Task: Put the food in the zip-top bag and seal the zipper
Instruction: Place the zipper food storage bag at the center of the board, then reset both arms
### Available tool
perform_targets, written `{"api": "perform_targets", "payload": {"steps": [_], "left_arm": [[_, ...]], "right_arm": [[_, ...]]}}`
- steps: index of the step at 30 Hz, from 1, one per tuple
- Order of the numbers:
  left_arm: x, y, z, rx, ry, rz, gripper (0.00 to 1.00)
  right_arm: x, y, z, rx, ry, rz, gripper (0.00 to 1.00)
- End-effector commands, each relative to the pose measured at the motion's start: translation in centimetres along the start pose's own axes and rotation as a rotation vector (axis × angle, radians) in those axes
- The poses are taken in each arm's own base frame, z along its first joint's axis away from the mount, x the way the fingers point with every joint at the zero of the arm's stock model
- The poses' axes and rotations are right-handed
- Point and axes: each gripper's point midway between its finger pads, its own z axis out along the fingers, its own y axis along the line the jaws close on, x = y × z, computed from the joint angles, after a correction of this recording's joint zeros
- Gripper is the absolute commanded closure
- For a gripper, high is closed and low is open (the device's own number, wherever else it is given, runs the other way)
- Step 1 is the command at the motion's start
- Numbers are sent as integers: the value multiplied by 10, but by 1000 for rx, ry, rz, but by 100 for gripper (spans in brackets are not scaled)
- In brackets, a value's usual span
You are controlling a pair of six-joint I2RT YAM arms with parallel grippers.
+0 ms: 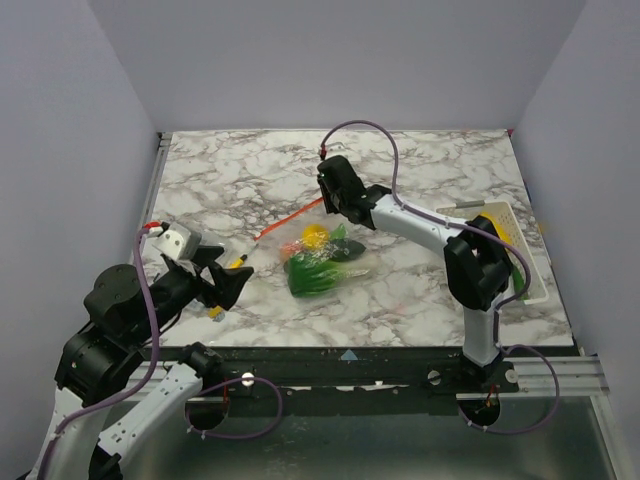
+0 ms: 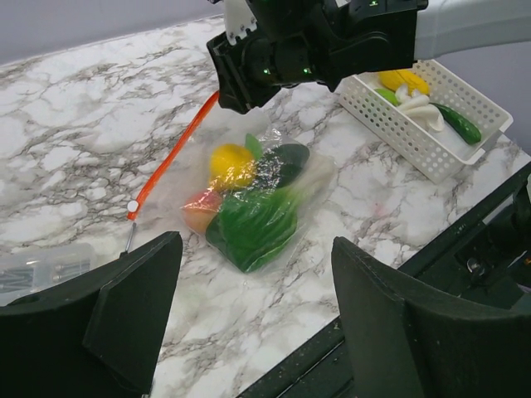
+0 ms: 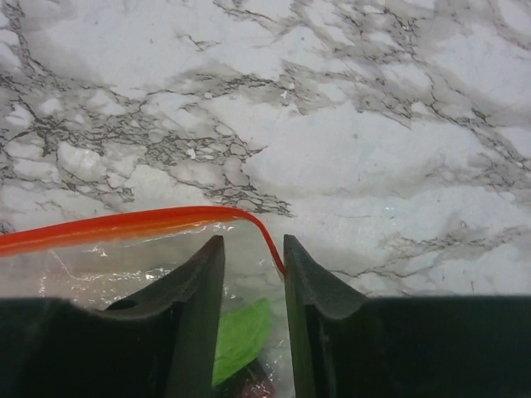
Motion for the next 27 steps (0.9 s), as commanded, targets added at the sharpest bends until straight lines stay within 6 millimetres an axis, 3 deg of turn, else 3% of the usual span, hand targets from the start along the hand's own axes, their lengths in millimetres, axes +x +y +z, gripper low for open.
{"api": "perform_targets", "payload": {"steps": [1,4,9,17,22,27], "left_arm": [[-2,3,-10,-27,1,3,25],[-7,5,-14,-39,-14,9,25],[-31,8,-29,-72,-97,21,25],[-88,11,-67,-130,-348,-11,16],[-120,11,-93,-145,-515,-37,11],[-144,7,-126,-145,-641,-37,3]], "right_arm": [[-20,1,-4,-23,-17,-36,57],[-38,-5,-24,-18,-18,-41,41],[-69,-18,-84,-59,-64,-20,32],[-111,-73,-238,-111,-302,52,19],[-126,-108,-333,-160,-509,161,0],[-129,-152,-400,-114,-690,325,0]]}}
